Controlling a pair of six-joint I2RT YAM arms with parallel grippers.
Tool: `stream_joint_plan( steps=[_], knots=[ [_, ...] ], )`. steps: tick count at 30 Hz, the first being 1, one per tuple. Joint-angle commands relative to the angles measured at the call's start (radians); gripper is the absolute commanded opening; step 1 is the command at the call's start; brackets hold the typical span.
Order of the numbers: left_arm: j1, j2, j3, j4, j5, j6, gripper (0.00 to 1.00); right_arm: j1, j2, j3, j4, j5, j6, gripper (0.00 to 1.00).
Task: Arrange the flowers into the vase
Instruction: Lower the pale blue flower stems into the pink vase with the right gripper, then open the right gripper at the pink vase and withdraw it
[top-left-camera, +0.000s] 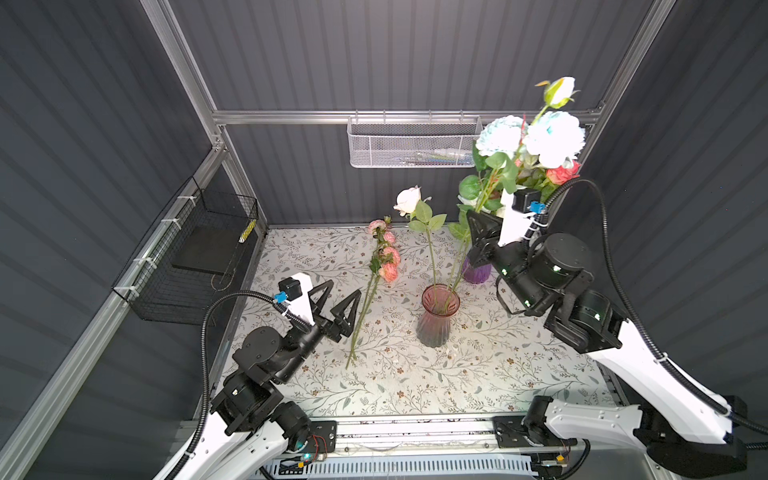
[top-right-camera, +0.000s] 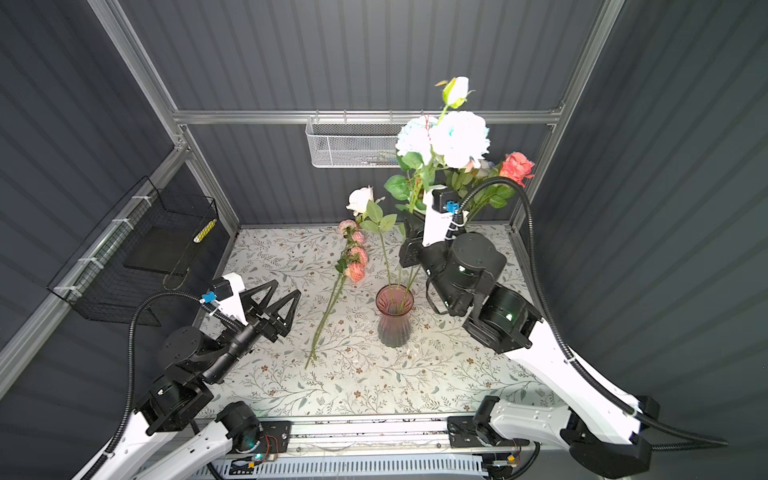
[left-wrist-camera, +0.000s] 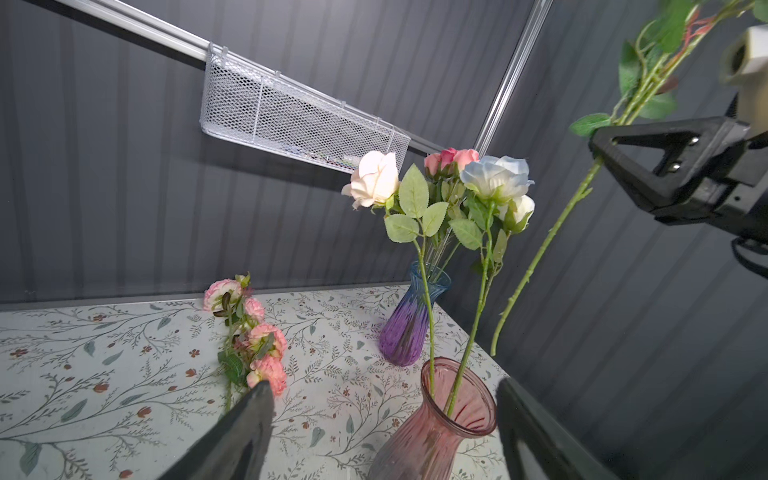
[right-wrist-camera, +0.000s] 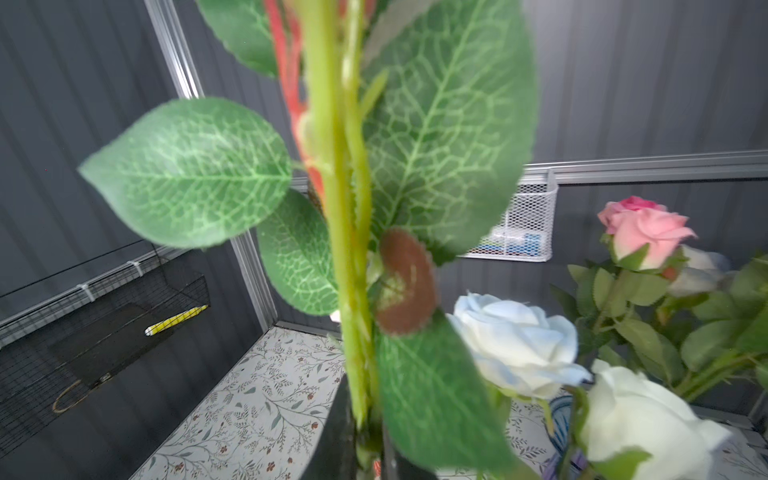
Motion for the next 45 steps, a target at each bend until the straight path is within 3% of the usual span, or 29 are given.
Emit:
stream_joint_plan(
  steps=[1,14,20,33,45],
  knots=[
    [-0.008,0.020,0.004,-0.014,-0.015,0.004,0.84,-0.025,0.025,-0.060,0.001,0.000,0.020,0.08],
    [-0.008,0.028,-0.034,0.000,-0.029,-0.012,0.85,-0.032,-0.027,-0.365,0.031,-0.058,0.240,0.11],
    [-0.008,0.054,-0.040,0.013,-0.015,-0.017,0.85,-0.028,-0.045,-0.455,0.033,-0.084,0.286,0.15],
    [-0.008,0.103,-0.046,0.032,0.003,-0.036,0.85,-0.028,-0.038,-0.513,0.007,-0.127,0.316,0.22],
    [-0.008,0.113,-0.047,0.032,0.002,-0.040,0.86,-0.027,-0.038,-0.533,-0.019,-0.155,0.332,0.35]
  ],
)
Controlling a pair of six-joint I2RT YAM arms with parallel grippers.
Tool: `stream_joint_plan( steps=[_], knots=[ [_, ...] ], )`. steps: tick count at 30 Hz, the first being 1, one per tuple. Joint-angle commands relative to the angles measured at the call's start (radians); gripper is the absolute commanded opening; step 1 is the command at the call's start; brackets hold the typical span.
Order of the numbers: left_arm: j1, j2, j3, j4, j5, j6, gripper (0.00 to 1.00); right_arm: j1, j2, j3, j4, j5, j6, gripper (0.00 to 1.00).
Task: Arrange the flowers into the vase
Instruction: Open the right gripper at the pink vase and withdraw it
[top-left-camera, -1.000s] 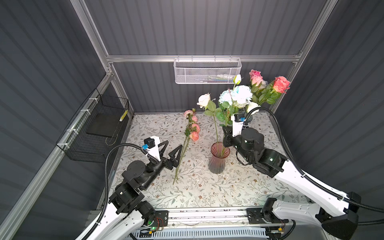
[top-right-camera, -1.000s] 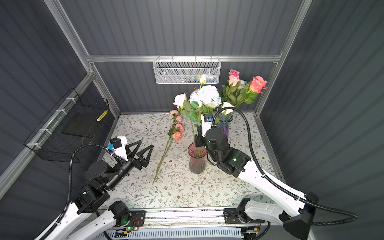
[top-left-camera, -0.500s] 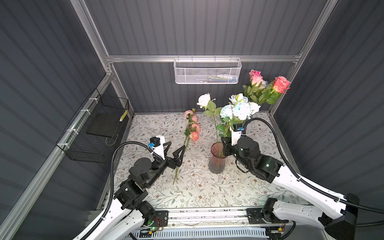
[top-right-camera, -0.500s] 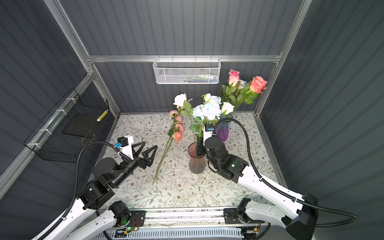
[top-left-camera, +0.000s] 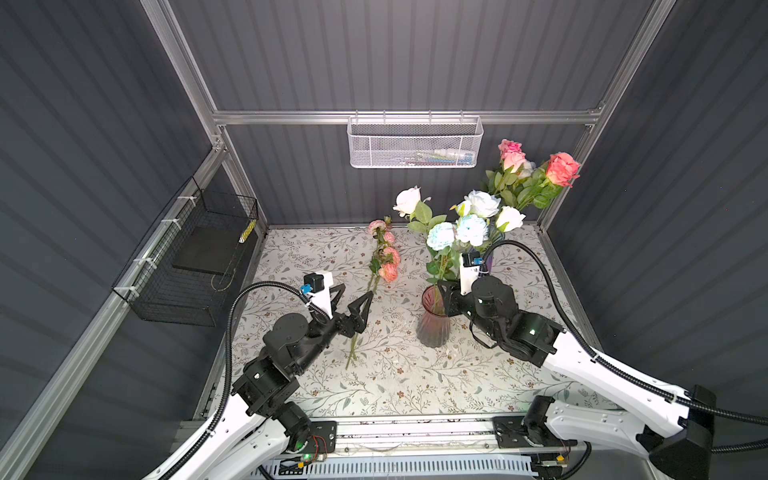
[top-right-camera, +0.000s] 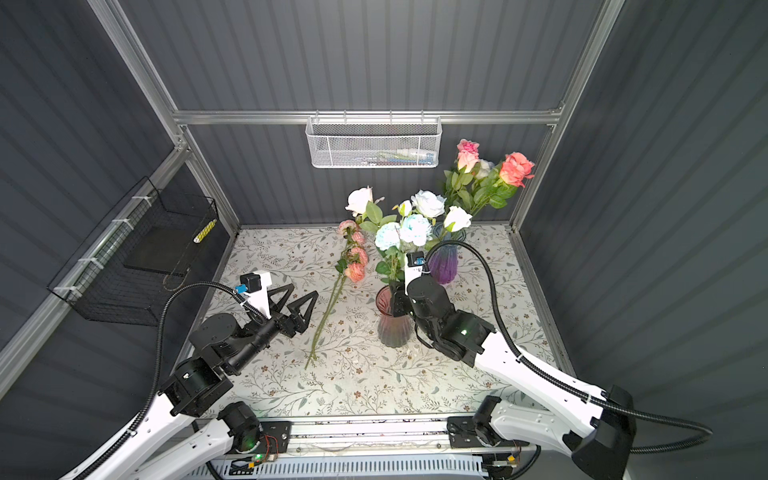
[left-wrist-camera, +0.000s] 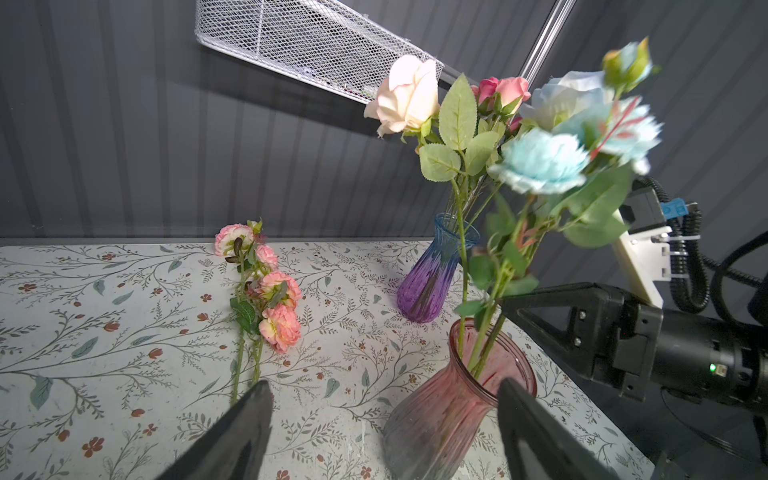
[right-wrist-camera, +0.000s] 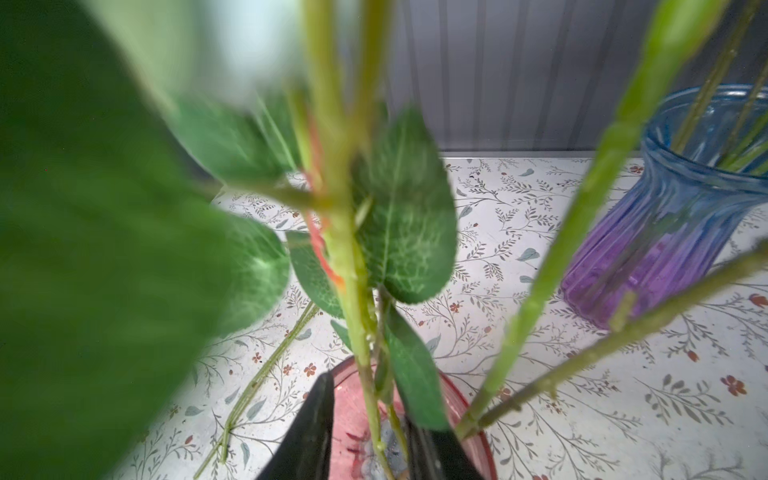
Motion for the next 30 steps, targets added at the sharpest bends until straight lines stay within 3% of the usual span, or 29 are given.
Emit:
stream_joint_plan(
  steps=[1,15,23,27,30],
  knots=[
    [-0.008,0.005,-0.008,0.025,0.013,-0.009,0.86,0.003,-0.007,-0.009,-0.013,-0.008,0.013,0.36],
    [-0.008,0.054,-0.008,0.036,0.004,-0.012,0.85,0.048,-0.121,-0.016,-0.050,0.006,0.022,0.38],
    [-0.008,0.138,-0.008,-0.030,-0.200,-0.044,0.85,0.113,-0.230,0.014,-0.118,0.046,0.017,0.38],
    [-0.006,0.225,-0.002,-0.084,-0.320,-0.081,0.85,0.120,-0.297,0.014,-0.155,0.064,0.019,0.36],
    [-0.004,0.304,0.013,-0.118,-0.347,-0.093,0.83,0.120,-0.341,0.009,-0.188,0.080,0.017,0.31]
  ],
)
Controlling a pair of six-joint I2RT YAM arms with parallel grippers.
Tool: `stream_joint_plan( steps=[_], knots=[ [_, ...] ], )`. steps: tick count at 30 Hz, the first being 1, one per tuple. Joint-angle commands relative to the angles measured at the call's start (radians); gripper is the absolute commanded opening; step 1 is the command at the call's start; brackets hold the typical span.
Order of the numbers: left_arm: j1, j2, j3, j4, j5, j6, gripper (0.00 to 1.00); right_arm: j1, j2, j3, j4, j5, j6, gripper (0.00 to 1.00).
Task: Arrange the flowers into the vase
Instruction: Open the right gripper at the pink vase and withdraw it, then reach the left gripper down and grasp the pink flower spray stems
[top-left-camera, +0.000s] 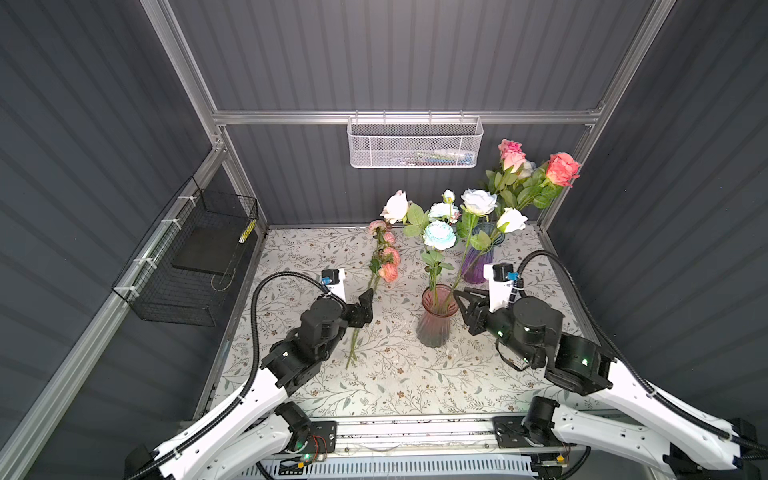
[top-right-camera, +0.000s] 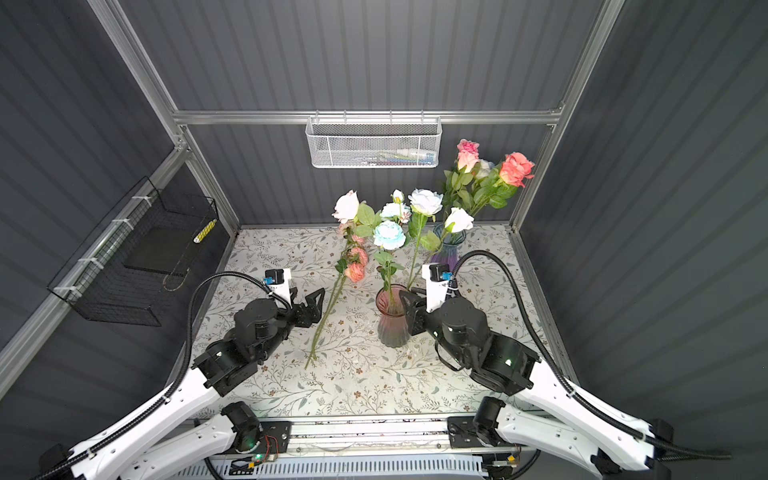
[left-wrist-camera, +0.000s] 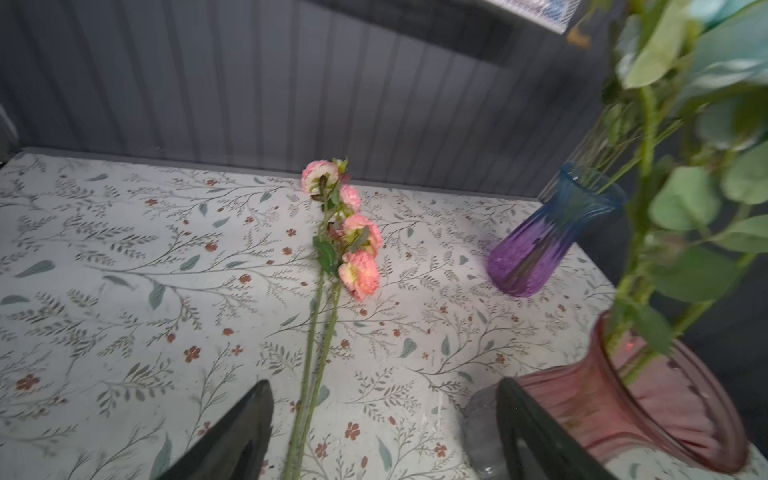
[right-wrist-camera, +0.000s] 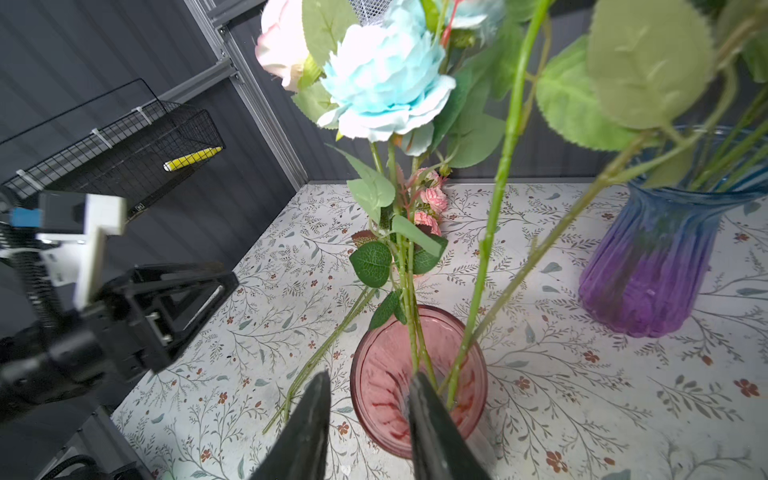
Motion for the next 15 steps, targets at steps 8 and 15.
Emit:
stream_joint_plan(
  steps=[8,15],
  knots=[
    [0.155,0.338,0.151,-0.257,0.113,-0.087,0.62,-0.006,-0.128,-0.039,-0.229,0.201,0.064,0.23],
    [0.194,0.552,0.256,-0.342,0.208,-0.013,0.64,-0.048,-0.226,-0.094,-0.287,0.278,0.102,0.26]
  ],
)
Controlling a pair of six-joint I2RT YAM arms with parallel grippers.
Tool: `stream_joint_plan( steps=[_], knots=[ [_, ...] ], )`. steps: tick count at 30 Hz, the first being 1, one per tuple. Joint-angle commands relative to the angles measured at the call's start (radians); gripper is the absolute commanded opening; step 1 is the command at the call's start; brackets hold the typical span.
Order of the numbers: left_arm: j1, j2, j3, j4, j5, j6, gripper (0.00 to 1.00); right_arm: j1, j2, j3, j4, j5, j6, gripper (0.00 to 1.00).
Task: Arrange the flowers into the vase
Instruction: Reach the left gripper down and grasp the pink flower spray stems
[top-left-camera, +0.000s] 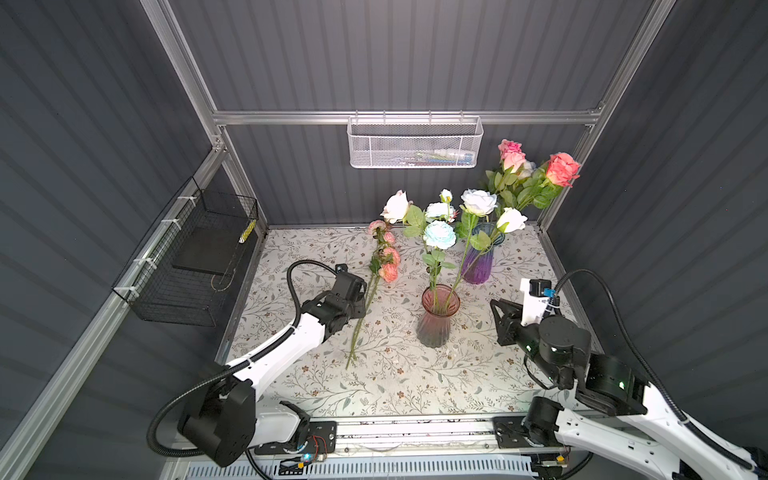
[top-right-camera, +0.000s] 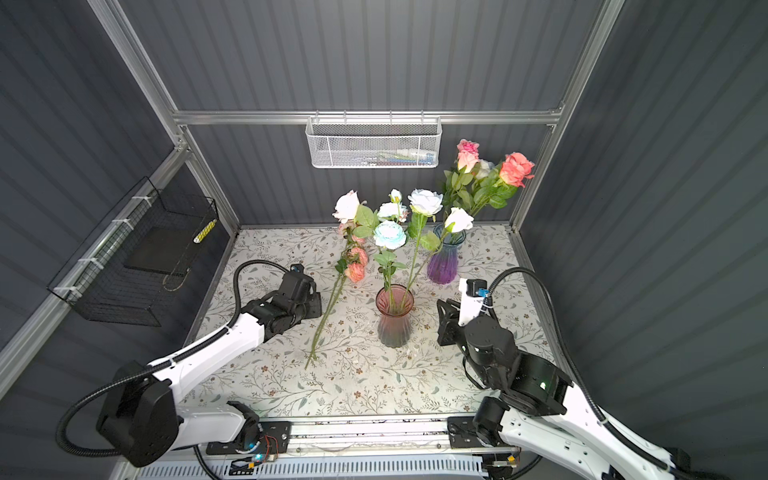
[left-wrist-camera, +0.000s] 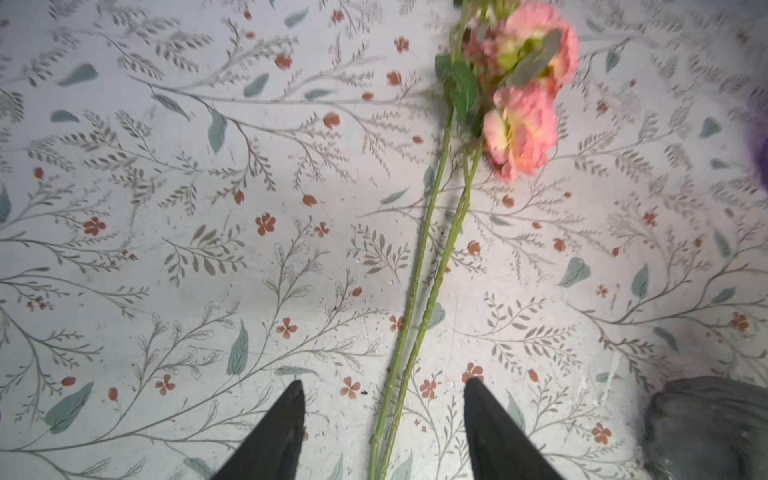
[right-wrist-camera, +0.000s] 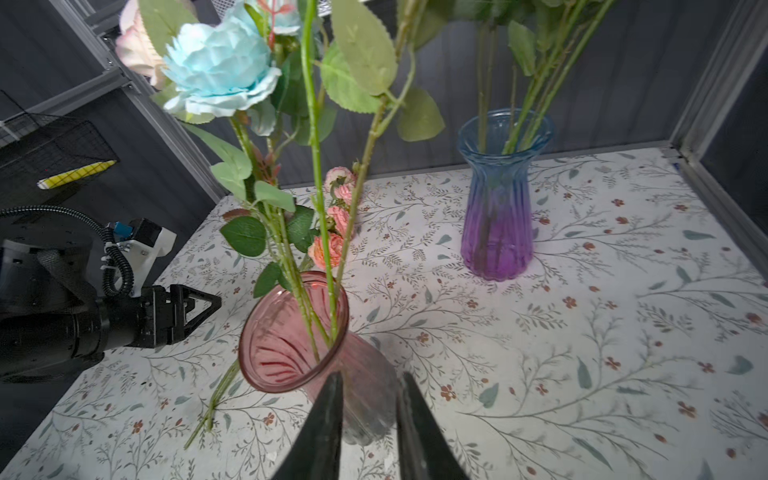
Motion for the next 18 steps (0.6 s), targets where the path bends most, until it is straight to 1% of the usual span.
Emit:
stream_joint_plan(
  steps=[1,2,3,5,7,10,13,15,18],
  knots=[
    [-0.003,0.077,0.059,-0.074,0.077,0.039,0.65,-0.028,-0.031,-0.037,-0.046,0.068,0.041,0.28],
    [-0.003,0.107,0.069,-0.069,0.085,0.037,0.66,-0.038,-0.042,-0.058,-0.042,0.083,0.056,0.32],
    [-0.003,0.129,0.078,-0.062,0.099,0.038,0.66,-0.048,-0.053,-0.079,-0.041,0.099,0.072,0.34],
    [-0.003,0.196,0.107,-0.047,0.109,0.037,0.65,-0.075,-0.088,-0.129,-0.017,0.106,0.094,0.34],
    [-0.003,0.252,0.137,-0.031,0.095,0.045,0.64,-0.103,-0.120,-0.168,0.010,0.088,0.106,0.34],
    [-0.003,0.333,0.214,-0.043,0.063,0.074,0.57,-0.146,-0.139,-0.200,0.025,0.037,0.118,0.34],
    [-0.002,0.408,0.291,-0.043,0.044,0.115,0.46,-0.174,-0.133,-0.213,0.025,0.000,0.119,0.34],
    [-0.003,0.469,0.353,-0.072,0.036,0.150,0.39,-0.182,-0.133,-0.222,0.028,-0.008,0.119,0.34],
    [-0.003,0.554,0.426,-0.123,0.012,0.173,0.35,-0.192,-0.138,-0.237,0.041,-0.021,0.118,0.34]
  ],
)
